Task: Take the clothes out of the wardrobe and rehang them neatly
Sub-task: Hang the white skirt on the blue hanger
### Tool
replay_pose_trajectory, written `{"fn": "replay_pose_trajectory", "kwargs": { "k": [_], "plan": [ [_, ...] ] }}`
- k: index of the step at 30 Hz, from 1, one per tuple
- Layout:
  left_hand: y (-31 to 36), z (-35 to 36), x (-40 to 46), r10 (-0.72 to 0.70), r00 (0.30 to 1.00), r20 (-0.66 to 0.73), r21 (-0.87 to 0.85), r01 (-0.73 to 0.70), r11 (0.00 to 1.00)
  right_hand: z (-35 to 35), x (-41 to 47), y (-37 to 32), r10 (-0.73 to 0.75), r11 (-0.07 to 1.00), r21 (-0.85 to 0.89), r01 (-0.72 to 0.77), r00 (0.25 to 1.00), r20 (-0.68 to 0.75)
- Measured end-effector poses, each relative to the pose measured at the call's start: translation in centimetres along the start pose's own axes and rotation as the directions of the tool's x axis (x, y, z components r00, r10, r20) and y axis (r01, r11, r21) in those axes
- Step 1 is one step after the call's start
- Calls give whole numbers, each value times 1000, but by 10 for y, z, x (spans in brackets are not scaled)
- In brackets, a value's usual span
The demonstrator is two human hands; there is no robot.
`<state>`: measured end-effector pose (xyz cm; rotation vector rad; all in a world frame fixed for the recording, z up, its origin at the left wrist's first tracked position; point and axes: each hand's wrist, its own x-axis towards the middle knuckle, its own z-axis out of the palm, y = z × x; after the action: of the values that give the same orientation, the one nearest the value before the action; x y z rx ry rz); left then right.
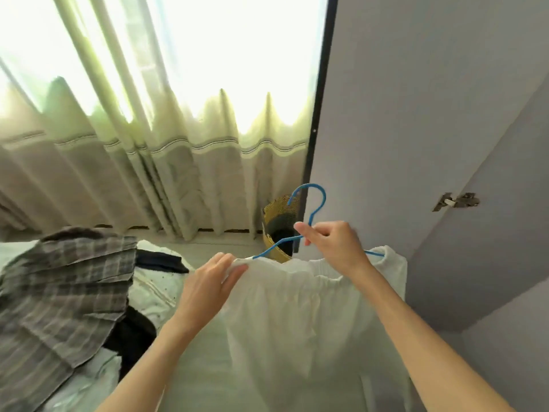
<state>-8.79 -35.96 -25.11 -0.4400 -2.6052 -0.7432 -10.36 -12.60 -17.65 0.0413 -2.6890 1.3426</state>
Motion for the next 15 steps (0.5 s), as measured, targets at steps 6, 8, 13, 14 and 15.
{"fn": "replay_pose_trajectory", "kwargs": {
  "k": [6, 8, 13, 14, 15],
  "plan": [
    [-41, -54, -45, -287, 931, -227, 46, 304, 951, 81, 39, -51, -236, 971, 101, 218, 943, 236],
    [-48, -67, -66, -330, 903, -275, 138, 377, 916, 106, 42, -68, -310, 949, 155, 275, 899, 308],
    [-46, -79, -112, -443, 759, -477, 180, 578, 796, 150, 38, -96, -503, 864, 228, 449, 753, 423],
    [-43, -81, -119, -453, 730, -511, 153, 596, 788, 156, 37, -100, -546, 837, 247, 488, 714, 438],
    [-39, -82, -126, -460, 700, -546, 128, 613, 780, 161, 34, -104, -594, 802, 262, 537, 669, 446]
  ]
}}
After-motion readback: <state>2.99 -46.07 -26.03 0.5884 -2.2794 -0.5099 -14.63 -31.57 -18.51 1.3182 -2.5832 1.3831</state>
